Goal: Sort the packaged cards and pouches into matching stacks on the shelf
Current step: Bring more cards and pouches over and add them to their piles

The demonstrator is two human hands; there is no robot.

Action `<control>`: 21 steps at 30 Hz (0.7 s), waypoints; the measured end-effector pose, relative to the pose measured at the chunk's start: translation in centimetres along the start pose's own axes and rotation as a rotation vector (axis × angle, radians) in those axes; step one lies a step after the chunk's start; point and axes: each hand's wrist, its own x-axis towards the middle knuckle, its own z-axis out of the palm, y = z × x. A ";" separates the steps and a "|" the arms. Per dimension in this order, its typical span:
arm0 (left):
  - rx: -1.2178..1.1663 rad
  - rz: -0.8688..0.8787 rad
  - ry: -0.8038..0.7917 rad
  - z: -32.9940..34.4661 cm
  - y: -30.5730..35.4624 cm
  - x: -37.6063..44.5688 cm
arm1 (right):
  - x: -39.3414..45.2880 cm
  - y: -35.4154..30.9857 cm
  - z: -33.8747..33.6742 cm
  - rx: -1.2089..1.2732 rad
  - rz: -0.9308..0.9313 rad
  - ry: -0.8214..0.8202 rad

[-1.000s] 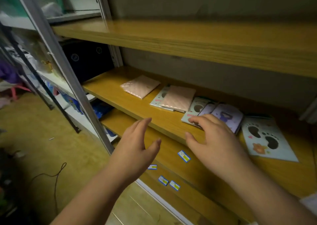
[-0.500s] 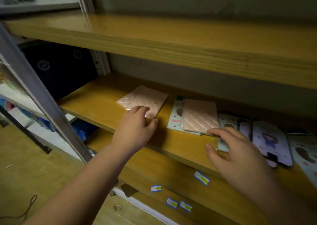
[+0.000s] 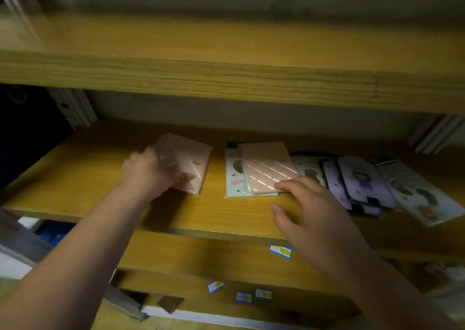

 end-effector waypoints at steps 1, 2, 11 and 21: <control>-0.113 -0.001 -0.022 -0.3 -0.3 0.2 | 0.0 0.1 0.0 -0.012 0.020 0.003; -0.248 0.020 -0.026 -0.4 -0.6 0.4 | -0.1 0.2 0.0 -0.023 0.036 0.006; -1.149 0.046 -0.171 0.2 3.2 -4.4 | -0.5 3.7 -1.7 -0.126 0.219 0.139; -1.336 0.199 -0.487 4.9 11.7 -11.1 | -0.3 10.5 -4.6 -0.571 0.674 -0.216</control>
